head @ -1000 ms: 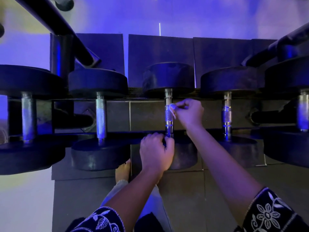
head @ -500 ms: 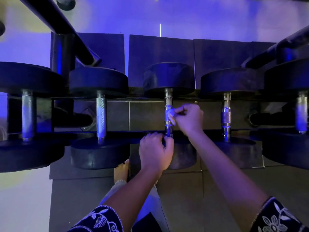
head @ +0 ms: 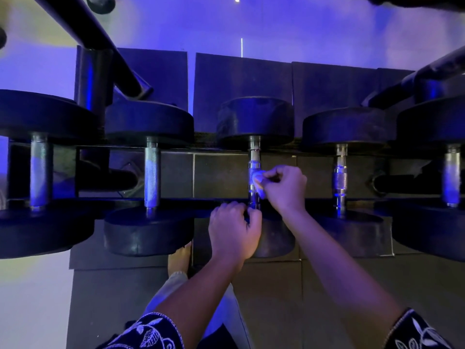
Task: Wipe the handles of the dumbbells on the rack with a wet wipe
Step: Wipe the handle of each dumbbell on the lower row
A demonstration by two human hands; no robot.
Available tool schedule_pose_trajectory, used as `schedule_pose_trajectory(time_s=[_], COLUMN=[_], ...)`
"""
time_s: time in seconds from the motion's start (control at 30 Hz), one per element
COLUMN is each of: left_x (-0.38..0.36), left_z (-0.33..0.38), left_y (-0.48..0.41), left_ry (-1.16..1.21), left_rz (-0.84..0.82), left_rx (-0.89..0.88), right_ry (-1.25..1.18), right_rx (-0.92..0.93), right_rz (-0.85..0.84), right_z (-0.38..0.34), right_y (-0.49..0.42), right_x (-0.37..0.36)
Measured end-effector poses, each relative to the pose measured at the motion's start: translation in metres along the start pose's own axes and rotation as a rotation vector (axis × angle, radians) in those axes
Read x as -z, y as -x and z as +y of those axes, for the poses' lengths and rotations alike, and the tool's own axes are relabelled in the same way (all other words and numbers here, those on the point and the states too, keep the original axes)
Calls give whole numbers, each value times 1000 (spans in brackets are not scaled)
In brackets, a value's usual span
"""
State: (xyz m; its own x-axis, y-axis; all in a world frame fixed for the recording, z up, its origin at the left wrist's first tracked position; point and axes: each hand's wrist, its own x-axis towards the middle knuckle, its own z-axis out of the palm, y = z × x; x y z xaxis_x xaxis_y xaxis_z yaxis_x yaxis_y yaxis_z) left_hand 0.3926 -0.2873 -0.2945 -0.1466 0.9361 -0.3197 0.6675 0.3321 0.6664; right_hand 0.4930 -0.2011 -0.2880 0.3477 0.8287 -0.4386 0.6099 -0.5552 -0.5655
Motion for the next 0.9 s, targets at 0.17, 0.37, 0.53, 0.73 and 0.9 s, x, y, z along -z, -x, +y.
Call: schedule_pose_trajectory(time_s=[0.17, 0.37, 0.53, 0.73, 0.9], left_x=[-3, -4, -5, -6, -6], left_z=[-2, -4, -2, -4, -3], left_y=[-1, -2, 0, -1, -2], left_ry=[-2, -8, -11, -11, -10], left_rz=[26, 28, 26, 18, 22], left_rx=[-13, -22, -17, -10, -12], right_ry=[-150, 31, -4, 175, 125], right_rx=[-233, -39, -79, 173, 133], right_rz=[117, -14, 24, -25, 36], right_z=[-12, 4, -10, -10, -22], right_y=[-23, 6, -18, 9, -11], right_x=[-9, -1, -3, 0, -4])
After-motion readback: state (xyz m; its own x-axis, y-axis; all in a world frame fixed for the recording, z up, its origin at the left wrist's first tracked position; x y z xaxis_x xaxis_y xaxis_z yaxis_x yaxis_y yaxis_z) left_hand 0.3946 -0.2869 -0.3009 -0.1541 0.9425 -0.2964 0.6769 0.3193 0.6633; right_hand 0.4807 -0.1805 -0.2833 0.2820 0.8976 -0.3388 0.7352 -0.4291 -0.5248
